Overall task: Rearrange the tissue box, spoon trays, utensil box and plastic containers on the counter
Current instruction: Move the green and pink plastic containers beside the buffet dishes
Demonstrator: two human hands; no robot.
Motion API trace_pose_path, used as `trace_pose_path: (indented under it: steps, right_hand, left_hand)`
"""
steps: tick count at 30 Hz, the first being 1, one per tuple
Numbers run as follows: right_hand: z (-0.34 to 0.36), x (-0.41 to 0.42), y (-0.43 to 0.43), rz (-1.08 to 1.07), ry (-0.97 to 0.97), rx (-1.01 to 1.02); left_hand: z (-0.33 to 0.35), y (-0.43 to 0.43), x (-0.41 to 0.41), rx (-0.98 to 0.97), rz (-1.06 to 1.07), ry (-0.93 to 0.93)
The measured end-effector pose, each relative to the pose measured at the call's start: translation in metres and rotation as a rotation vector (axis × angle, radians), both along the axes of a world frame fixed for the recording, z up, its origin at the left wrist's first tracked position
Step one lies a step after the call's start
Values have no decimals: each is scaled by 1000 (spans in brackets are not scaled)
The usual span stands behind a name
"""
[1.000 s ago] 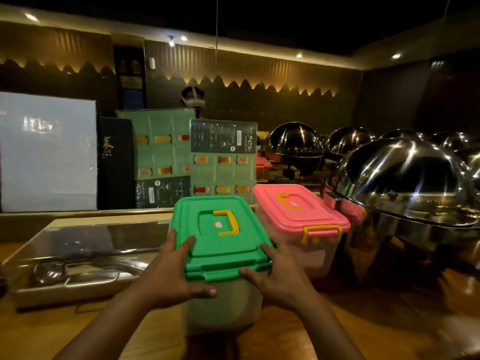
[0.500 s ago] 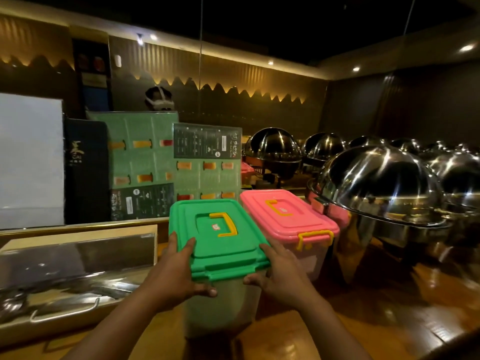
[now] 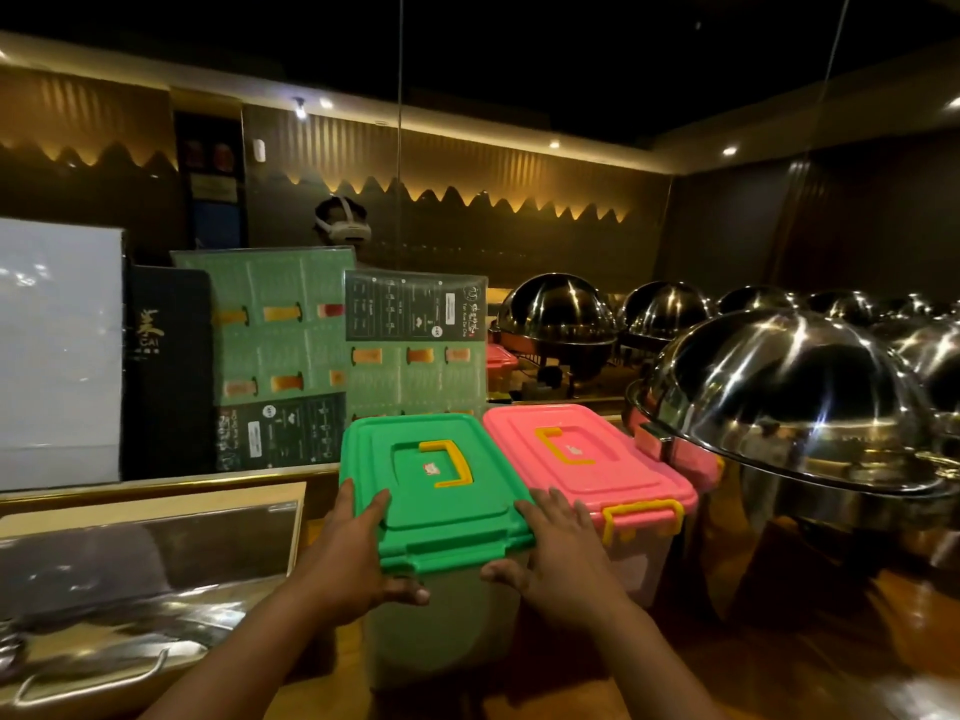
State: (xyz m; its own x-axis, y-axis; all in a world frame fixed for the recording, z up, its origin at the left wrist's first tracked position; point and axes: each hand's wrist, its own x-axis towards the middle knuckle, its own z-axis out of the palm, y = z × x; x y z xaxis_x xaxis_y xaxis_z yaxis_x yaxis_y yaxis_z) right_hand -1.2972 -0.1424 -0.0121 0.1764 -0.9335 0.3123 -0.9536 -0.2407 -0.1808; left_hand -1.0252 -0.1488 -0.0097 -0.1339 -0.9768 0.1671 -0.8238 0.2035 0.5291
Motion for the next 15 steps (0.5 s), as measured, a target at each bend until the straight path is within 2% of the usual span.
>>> trace_pose_path:
  steps: [15]
  right_hand:
    - [-6,6,-18,-39,-56,-41]
  left_hand:
    - [4,-18,7,7,-8,26]
